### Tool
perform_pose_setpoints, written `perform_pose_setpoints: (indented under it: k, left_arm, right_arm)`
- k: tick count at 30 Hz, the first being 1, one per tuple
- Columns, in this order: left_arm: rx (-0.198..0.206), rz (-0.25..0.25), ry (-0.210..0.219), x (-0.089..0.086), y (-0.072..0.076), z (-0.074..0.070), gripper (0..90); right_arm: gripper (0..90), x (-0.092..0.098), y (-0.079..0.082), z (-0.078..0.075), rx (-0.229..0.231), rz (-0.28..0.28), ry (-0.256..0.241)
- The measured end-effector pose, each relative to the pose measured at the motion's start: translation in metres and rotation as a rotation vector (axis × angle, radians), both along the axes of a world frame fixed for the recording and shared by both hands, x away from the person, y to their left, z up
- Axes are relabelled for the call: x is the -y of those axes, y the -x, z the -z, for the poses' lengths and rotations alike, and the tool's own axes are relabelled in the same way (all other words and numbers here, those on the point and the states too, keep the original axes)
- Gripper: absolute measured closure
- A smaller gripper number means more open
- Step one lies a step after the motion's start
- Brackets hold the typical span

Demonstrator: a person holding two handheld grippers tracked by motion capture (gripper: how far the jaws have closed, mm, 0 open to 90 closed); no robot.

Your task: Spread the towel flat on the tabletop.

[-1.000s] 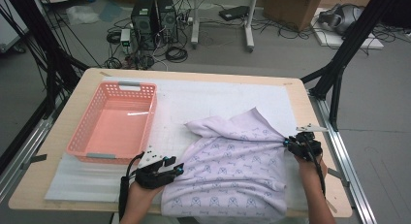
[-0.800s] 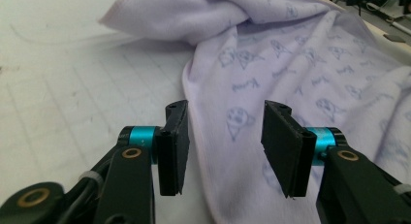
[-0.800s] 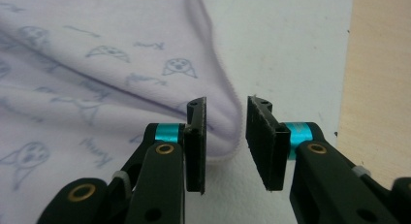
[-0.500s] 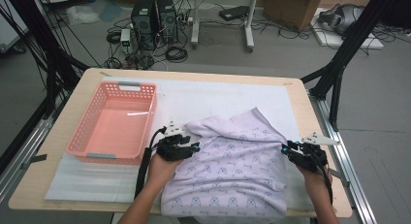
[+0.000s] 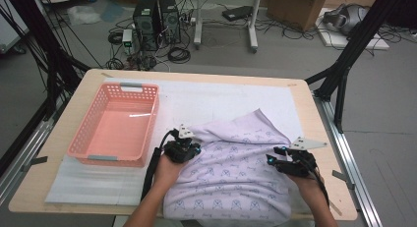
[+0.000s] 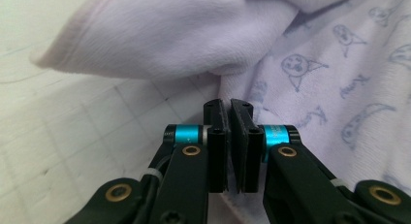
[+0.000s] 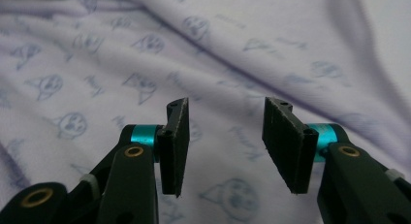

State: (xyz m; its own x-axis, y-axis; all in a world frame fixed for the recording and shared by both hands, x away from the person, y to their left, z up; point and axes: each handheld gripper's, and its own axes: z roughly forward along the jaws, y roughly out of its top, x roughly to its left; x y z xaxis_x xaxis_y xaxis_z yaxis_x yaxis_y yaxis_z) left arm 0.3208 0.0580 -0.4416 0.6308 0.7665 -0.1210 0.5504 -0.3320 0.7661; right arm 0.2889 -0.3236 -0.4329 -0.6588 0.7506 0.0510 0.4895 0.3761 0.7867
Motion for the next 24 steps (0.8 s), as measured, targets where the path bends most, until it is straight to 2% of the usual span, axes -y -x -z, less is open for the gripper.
perform_pose_setpoints:
  k: [2, 4, 5, 7, 10, 14, 16, 17, 18, 19, 22, 24]
  left_arm:
    - [0.008, -0.008, 0.002, -0.006, 0.008, 0.001, 85.2]
    - [-0.003, -0.017, 0.025, -0.012, 0.015, 0.003, 85.1]
    - [-0.004, -0.019, 0.030, -0.015, 0.018, 0.004, 85.0]
    - [-0.006, -0.022, 0.055, -0.021, 0.025, 0.004, 84.9]
    - [-0.004, -0.016, 0.068, -0.027, 0.034, 0.004, 84.7]
    - [-0.008, -0.008, 0.084, -0.036, 0.046, 0.004, 83.9]
    - [-0.003, -0.008, 0.095, -0.037, 0.046, 0.003, 80.3]
    - [0.000, -0.019, 0.105, -0.038, 0.044, 0.002, 73.5]
    - [-0.003, -0.030, 0.110, -0.038, 0.042, 0.002, 64.5]
    - [-0.006, -0.034, 0.119, -0.039, 0.038, 0.001, 59.8]
    - [0.001, -0.060, 0.142, -0.036, 0.028, -0.002, 48.5]
    - [0.016, -0.078, 0.145, -0.034, 0.020, -0.003, 46.4]
  right_arm:
    - [52.4, -0.010, -0.001, 0.007, -0.019, -0.012, 0.047]
    - [58.6, -0.017, -0.002, 0.014, -0.039, -0.019, 0.088]
    - [66.9, -0.017, -0.001, 0.014, -0.029, -0.021, 0.077]
    - [85.2, -0.017, 0.001, 0.012, -0.048, -0.037, 0.078]
    - [86.9, -0.017, 0.004, 0.010, -0.066, -0.051, 0.087]
    - [87.2, -0.015, 0.013, 0.004, -0.105, -0.084, 0.122]
    - [86.8, -0.014, 0.018, 0.003, -0.125, -0.112, 0.120]
    - [83.8, -0.014, 0.020, 0.002, -0.117, -0.116, 0.120]
    - [77.3, -0.013, 0.022, 0.000, -0.110, -0.109, 0.108]
    - [71.1, -0.011, 0.022, -0.001, -0.093, -0.105, 0.086]
    - [61.3, -0.006, 0.020, -0.010, -0.027, -0.059, 0.028]
    - [58.4, -0.002, 0.015, -0.015, 0.030, -0.033, 0.015]
